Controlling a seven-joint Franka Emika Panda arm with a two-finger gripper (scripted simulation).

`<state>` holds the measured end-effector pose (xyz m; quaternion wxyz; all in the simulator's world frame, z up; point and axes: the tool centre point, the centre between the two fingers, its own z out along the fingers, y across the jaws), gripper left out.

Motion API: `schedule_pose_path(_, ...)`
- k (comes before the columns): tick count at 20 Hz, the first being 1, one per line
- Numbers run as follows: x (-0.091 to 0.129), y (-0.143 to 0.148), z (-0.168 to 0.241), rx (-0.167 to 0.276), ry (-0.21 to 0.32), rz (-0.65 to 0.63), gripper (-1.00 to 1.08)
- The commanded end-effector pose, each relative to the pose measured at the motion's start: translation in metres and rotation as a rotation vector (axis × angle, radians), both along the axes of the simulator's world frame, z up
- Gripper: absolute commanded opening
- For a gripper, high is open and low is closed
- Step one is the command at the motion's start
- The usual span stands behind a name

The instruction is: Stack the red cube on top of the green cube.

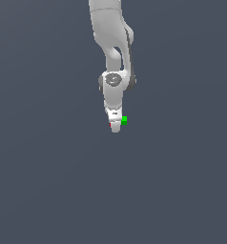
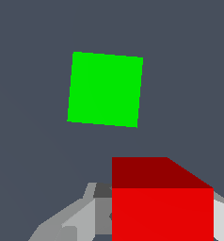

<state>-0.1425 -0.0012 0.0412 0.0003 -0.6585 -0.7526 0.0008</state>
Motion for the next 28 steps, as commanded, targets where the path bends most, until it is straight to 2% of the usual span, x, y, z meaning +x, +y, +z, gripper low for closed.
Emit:
schedule_pose_path(1,0.000,0.000,0.012,0.000,-0.001,0.000,-1.00)
schedule_pose_path(14,0.000,0.000,0.075,0.001,-0.001,0.000,-1.00)
schedule_pose_path(22,0.000,0.002,0.075,0.001,-0.002,0.000,-1.00)
schedule_pose_path(28,-0.009,0.018,0.061,0.002,-0.002,0.000,-1.00)
